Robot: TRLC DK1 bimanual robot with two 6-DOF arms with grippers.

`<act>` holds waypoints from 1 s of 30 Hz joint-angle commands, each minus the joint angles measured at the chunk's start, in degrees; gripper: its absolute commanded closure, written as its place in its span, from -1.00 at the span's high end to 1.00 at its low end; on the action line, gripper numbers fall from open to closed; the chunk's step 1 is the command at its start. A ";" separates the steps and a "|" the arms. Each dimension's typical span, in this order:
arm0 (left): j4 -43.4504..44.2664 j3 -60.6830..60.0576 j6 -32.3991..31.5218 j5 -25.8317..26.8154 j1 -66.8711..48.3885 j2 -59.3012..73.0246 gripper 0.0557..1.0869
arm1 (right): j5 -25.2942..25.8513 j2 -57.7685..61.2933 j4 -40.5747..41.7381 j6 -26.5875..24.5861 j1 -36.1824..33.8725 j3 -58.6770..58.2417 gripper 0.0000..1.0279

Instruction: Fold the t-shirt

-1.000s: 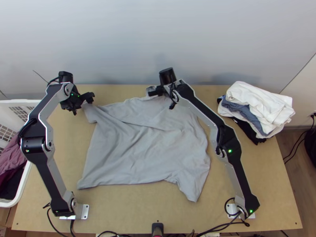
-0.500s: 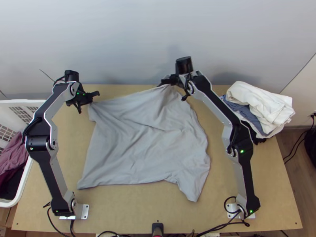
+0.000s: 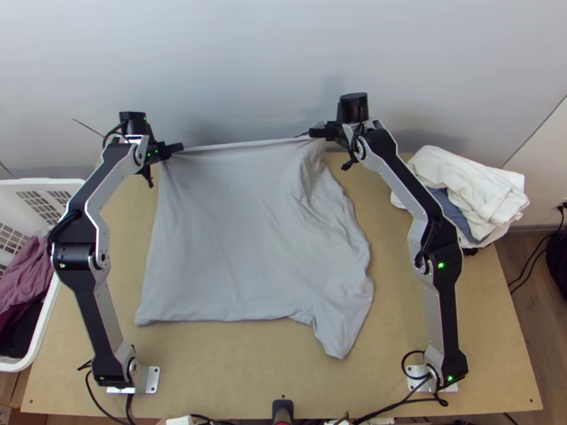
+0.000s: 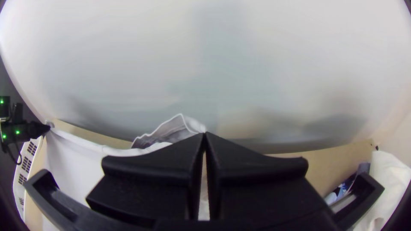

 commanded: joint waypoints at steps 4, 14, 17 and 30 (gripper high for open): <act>6.65 5.64 2.96 -2.39 -2.55 4.47 -0.92 | 1.66 2.80 5.23 0.04 -3.30 1.44 -0.94; 6.13 -3.06 2.61 -2.12 -2.28 -5.90 -0.92 | 1.66 -9.51 4.96 1.18 -3.21 -13.24 -0.94; 7.27 -10.97 2.61 -0.98 -2.46 -12.14 -0.92 | 1.57 -15.66 4.96 1.27 -2.77 -21.06 -0.94; 12.19 -39.62 5.25 0.51 -2.37 -33.23 -0.92 | -1.68 -37.72 4.35 1.27 1.18 -49.89 -0.94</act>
